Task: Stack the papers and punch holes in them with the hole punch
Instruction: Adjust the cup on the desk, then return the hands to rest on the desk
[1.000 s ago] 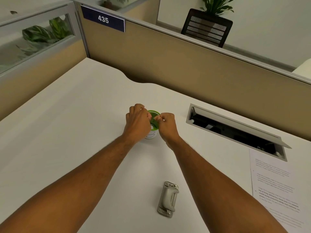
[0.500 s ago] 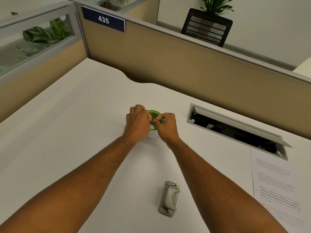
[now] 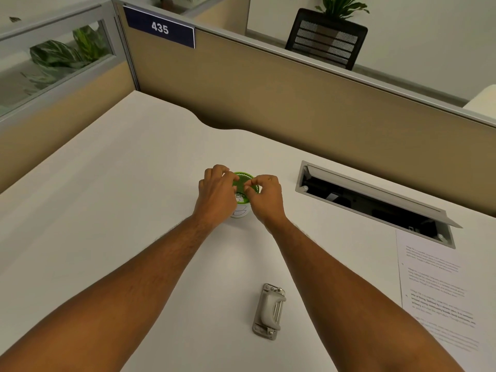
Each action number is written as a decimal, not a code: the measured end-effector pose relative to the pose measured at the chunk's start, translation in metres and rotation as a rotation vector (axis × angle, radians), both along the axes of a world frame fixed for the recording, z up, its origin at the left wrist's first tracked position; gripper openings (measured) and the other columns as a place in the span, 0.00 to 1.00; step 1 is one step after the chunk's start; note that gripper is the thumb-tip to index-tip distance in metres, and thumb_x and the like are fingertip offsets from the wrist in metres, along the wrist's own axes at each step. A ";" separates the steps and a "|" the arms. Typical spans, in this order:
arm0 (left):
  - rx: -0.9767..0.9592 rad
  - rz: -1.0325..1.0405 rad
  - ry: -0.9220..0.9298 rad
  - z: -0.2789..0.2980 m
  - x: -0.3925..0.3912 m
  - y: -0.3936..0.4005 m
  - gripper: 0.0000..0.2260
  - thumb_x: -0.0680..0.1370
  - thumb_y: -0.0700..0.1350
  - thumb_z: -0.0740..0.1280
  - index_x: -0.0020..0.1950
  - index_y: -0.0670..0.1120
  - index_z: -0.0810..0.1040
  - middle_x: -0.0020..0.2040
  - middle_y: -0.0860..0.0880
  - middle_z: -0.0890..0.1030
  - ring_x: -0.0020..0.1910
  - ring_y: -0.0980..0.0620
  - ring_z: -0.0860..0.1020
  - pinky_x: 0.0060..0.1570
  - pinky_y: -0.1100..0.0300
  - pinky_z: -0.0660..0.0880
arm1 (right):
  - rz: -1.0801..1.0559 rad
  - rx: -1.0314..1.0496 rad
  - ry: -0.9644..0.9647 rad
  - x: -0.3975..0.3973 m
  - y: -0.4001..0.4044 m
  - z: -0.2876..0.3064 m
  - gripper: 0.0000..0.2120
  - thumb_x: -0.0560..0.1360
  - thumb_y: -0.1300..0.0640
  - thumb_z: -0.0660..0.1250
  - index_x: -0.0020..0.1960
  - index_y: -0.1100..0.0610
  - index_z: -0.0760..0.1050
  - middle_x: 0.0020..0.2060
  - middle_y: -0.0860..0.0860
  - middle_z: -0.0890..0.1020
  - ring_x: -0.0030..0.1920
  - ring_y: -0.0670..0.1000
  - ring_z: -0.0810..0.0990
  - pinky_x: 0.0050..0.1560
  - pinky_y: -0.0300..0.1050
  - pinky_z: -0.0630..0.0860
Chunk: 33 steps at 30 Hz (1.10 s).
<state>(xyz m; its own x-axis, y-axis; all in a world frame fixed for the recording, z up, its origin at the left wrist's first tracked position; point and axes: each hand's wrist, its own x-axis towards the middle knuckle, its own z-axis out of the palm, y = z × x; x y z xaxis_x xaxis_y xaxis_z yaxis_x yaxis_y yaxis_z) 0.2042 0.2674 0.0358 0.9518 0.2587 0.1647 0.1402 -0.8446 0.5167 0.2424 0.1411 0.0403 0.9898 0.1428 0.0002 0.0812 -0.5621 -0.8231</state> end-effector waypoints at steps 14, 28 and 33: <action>-0.088 -0.019 -0.108 0.024 -0.019 -0.022 0.11 0.78 0.40 0.69 0.60 0.43 0.80 0.59 0.42 0.76 0.60 0.44 0.73 0.55 0.51 0.76 | 0.009 0.171 0.057 -0.031 -0.062 0.020 0.06 0.78 0.56 0.71 0.50 0.58 0.82 0.63 0.52 0.80 0.65 0.50 0.75 0.65 0.50 0.71; -0.257 -0.147 -0.129 0.012 -0.078 -0.063 0.04 0.78 0.44 0.67 0.46 0.46 0.81 0.48 0.47 0.80 0.43 0.49 0.77 0.46 0.54 0.74 | -0.307 0.165 0.151 -0.165 -0.249 -0.042 0.09 0.81 0.63 0.63 0.55 0.54 0.81 0.57 0.48 0.83 0.60 0.48 0.79 0.63 0.46 0.75; -0.260 -0.263 -0.134 0.004 -0.102 -0.101 0.07 0.80 0.41 0.65 0.54 0.47 0.81 0.51 0.47 0.81 0.45 0.51 0.77 0.50 0.54 0.75 | -0.484 0.203 0.078 -0.212 -0.283 -0.049 0.11 0.82 0.64 0.62 0.56 0.54 0.81 0.56 0.46 0.83 0.57 0.38 0.79 0.54 0.31 0.72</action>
